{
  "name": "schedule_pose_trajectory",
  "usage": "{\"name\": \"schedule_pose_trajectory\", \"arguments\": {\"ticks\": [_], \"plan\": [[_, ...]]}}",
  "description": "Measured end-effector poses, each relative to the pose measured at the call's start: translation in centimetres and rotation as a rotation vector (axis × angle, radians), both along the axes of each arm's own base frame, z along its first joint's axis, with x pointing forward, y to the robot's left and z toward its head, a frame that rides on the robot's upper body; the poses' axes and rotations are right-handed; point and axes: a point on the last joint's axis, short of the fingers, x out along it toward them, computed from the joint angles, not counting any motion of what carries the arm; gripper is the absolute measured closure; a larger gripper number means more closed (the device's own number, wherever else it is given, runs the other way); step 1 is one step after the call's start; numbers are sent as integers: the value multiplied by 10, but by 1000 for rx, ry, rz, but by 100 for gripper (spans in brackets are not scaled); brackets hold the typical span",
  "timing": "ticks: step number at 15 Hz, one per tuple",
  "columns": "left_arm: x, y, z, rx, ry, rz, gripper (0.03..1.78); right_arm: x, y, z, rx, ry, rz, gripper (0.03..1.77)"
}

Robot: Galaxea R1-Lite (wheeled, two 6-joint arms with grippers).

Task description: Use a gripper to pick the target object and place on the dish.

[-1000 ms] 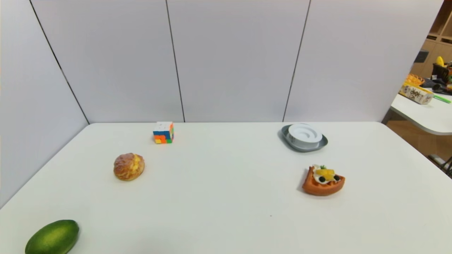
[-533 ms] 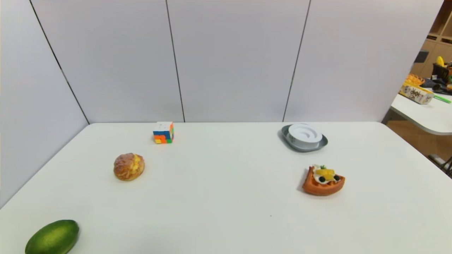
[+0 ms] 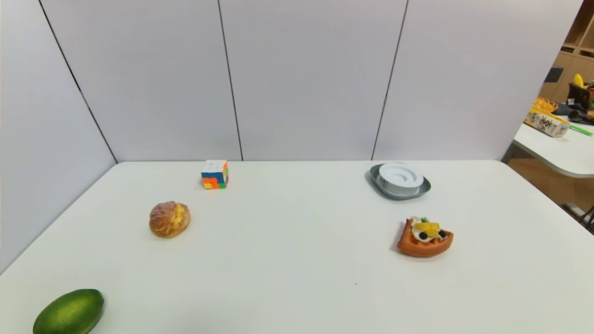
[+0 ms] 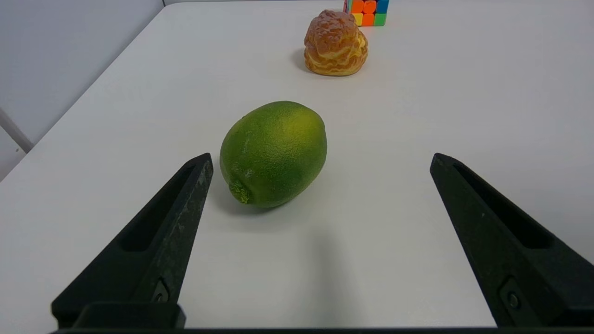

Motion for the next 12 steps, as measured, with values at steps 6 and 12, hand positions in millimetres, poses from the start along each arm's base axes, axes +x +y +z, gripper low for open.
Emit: {"name": "schedule_pose_trajectory", "arguments": {"ticks": [6,12], "plan": [[0,0,0,0,0,0,12,0,0,0,5,0,-2,9],[0,0,0,0,0,0,12,0,0,0,3,0,-1,9]]}}
